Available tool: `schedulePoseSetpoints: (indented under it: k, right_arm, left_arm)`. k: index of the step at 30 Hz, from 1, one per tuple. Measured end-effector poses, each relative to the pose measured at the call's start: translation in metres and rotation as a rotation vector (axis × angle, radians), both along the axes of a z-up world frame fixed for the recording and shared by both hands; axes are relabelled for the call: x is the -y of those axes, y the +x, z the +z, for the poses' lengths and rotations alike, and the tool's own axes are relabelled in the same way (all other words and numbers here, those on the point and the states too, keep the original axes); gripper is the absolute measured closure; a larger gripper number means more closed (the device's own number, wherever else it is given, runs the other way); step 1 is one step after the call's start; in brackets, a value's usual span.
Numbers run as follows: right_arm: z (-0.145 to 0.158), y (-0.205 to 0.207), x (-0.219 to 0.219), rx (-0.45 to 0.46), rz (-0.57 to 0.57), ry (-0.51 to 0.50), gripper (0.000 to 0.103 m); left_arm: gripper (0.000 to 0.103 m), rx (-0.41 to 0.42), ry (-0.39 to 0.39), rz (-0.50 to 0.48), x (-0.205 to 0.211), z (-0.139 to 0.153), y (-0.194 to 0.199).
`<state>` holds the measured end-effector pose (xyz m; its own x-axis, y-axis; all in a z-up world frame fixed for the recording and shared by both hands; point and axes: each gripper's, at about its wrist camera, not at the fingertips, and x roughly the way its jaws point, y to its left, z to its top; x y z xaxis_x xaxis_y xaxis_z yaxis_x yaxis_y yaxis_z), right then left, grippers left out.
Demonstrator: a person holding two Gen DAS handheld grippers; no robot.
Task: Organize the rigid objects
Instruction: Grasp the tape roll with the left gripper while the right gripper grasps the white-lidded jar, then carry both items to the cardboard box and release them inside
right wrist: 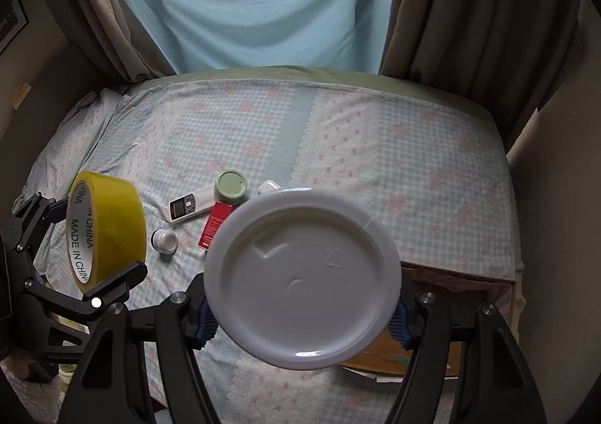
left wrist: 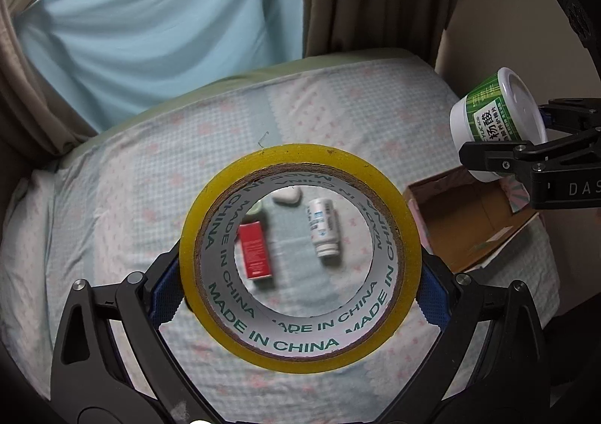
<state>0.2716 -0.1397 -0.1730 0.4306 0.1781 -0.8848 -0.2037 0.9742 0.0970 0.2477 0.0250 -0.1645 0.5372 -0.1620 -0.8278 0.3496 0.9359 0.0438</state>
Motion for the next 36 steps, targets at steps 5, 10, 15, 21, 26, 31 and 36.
schedulePoseSetpoints:
  k: [5, 10, 15, 21, 26, 31, 36]
  right_arm:
    - [0.012, -0.020, 0.072, 0.017, -0.061, -0.028, 0.037]
    - [0.008, -0.028, 0.138, 0.005, -0.108, -0.048, 0.037]
    - [-0.015, -0.025, 0.195, -0.030, -0.144, -0.059, 0.037]
    - [-0.071, -0.010, 0.240, -0.122, -0.170, -0.053, 0.037]
    - [-0.127, -0.002, 0.269, -0.225, -0.202, -0.029, 0.037]
    - [-0.173, 0.000, 0.282, -0.300, -0.196, -0.008, 0.037]
    - [-0.201, -0.003, 0.270, -0.302, -0.084, -0.062, 0.037]
  left_arm:
    - [0.005, -0.005, -0.027, -0.070, 0.078, 0.007, -0.007]
    - [0.005, -0.036, -0.041, -0.119, 0.152, -0.002, -0.009]
    - [0.005, -0.084, -0.013, -0.148, 0.208, -0.029, -0.005]
    - [0.005, -0.199, 0.047, -0.177, 0.259, -0.094, 0.018]
    - [0.005, -0.305, 0.085, -0.198, 0.291, -0.150, 0.031]
    - [0.005, -0.372, 0.153, -0.228, 0.316, -0.200, 0.039]
    - [0.005, -0.430, 0.205, -0.268, 0.328, -0.237, 0.043]
